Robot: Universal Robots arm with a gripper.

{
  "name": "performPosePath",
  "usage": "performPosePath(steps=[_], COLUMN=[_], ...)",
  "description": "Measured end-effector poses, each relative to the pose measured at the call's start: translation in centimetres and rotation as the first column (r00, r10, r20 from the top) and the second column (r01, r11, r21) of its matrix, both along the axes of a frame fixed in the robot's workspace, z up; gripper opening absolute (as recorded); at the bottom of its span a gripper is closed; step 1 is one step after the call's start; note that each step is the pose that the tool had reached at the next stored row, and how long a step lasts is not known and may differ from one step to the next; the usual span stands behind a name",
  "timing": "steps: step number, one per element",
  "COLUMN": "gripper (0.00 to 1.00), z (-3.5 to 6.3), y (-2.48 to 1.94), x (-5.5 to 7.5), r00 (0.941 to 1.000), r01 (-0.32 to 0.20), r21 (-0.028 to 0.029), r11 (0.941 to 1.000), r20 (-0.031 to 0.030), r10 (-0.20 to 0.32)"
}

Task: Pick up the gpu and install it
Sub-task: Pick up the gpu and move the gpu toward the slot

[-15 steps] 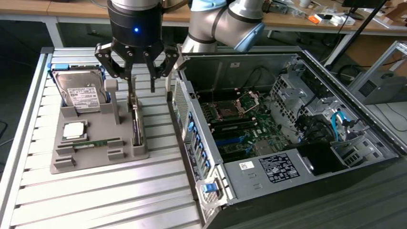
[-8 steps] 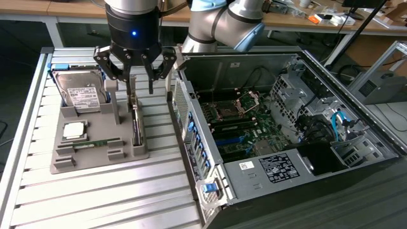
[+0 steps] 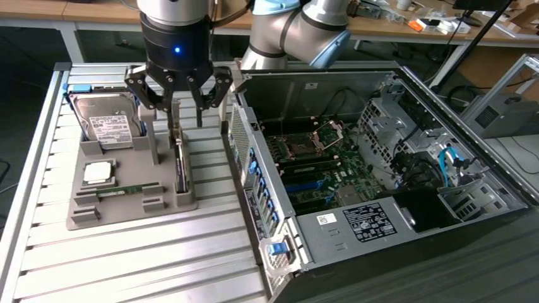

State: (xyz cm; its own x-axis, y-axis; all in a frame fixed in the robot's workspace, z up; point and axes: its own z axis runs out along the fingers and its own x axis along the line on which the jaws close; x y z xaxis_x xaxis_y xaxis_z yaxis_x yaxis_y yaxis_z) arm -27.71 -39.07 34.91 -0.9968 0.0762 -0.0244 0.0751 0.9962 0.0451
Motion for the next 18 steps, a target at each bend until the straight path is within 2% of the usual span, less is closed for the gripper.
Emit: performPosePath(steps=[18], gripper=[0.48], z=[-1.17], y=[0.03], x=[-0.2], r00=[1.0000], r01=[0.000], r21=[0.0000], r11=[1.0000], r20=[0.0000], r10=[0.000])
